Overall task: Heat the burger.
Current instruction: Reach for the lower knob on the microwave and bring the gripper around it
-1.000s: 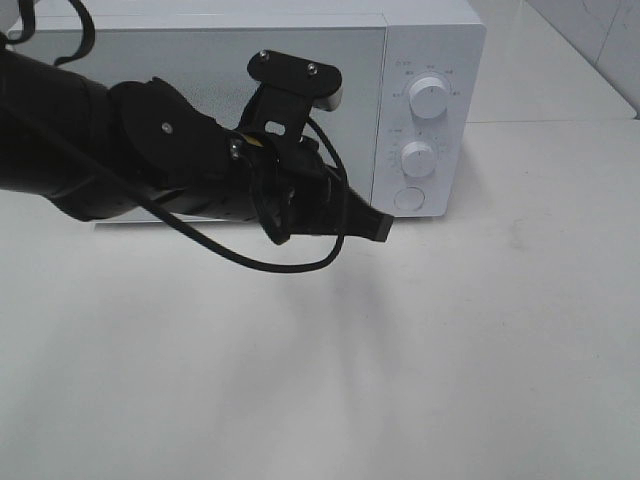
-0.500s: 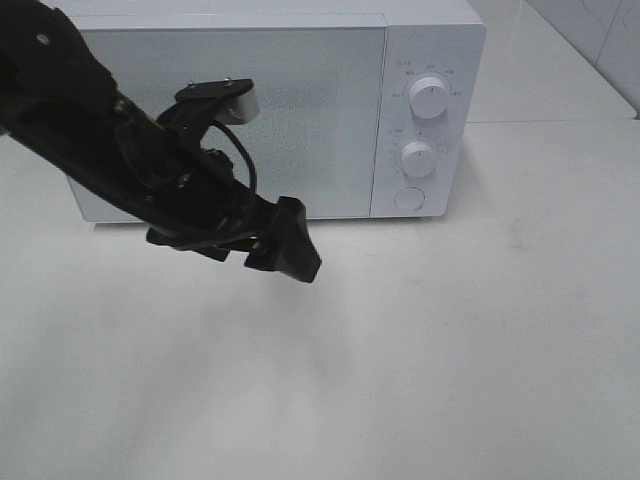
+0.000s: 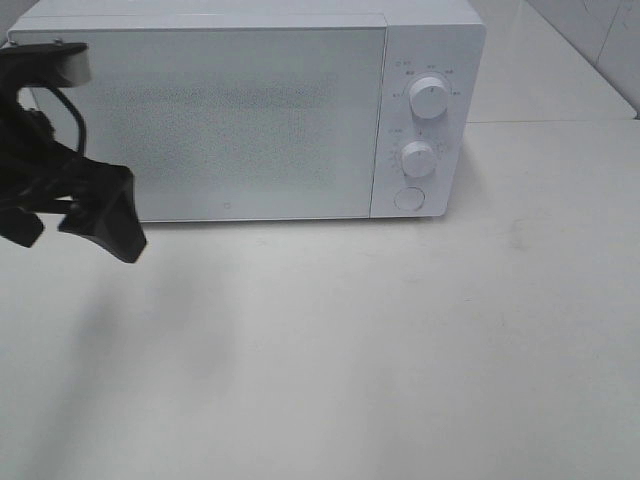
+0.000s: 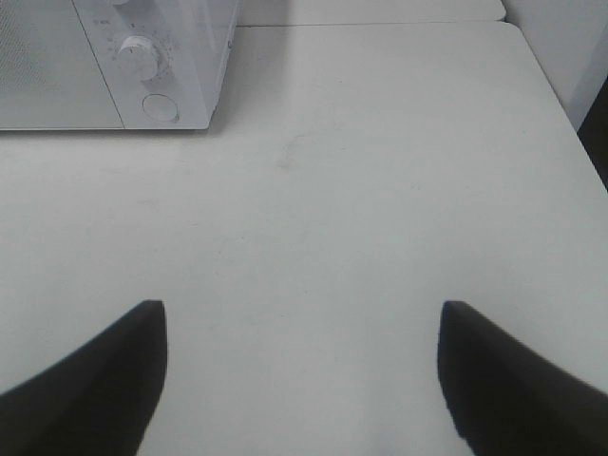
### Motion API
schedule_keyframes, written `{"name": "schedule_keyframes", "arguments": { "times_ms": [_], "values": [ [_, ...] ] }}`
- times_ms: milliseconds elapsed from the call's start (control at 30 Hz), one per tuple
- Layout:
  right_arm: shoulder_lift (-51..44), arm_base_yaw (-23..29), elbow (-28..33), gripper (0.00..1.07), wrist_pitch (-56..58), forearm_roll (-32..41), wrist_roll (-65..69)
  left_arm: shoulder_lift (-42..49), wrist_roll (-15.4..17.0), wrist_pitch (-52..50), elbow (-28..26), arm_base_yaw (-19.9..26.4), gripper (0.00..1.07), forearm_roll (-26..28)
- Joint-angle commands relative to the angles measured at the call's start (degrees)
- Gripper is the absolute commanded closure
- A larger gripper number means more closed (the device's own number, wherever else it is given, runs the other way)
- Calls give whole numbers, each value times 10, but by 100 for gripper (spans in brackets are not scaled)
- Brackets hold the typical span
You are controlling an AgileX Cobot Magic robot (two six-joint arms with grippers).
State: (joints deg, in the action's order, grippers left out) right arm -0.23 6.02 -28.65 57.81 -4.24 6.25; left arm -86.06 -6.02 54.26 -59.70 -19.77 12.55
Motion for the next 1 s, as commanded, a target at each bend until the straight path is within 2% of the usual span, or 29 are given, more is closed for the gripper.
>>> {"name": "schedule_keyframes", "arguments": {
  "times_ms": [33,67,100,167,200,233,267,333,400,700,933,1000],
  "values": [
    [-17,-3,0,31,-6,2,-3,36,6,17,17,34,4,-10],
    [-17,-3,0,31,-6,2,-3,36,6,17,17,34,4,-10],
    [-17,-3,0,31,-6,2,-3,61,9,17,36,61,4,-22],
    [-17,-3,0,31,-6,2,-3,74,9,17,48,76,4,-25],
    [-17,-3,0,31,-6,2,-3,99,9,17,70,103,4,-32],
    [-17,-3,0,31,-6,2,-3,99,9,17,70,103,4,-32],
    [-17,-3,0,31,-6,2,-3,127,9,17,95,133,4,-35],
    [-17,-3,0,31,-6,2,-3,139,9,17,105,144,4,-35],
    [-17,-3,0,31,-6,2,-3,187,6,18,136,178,4,-37],
    [-17,-3,0,31,-6,2,-3,327,7,16,203,192,4,-57],
    [-17,-3,0,31,-6,2,-3,464,9,13,286,192,4,-71],
    [-17,-3,0,31,-6,2,-3,495,9,13,284,192,4,-72]
  ]
}}
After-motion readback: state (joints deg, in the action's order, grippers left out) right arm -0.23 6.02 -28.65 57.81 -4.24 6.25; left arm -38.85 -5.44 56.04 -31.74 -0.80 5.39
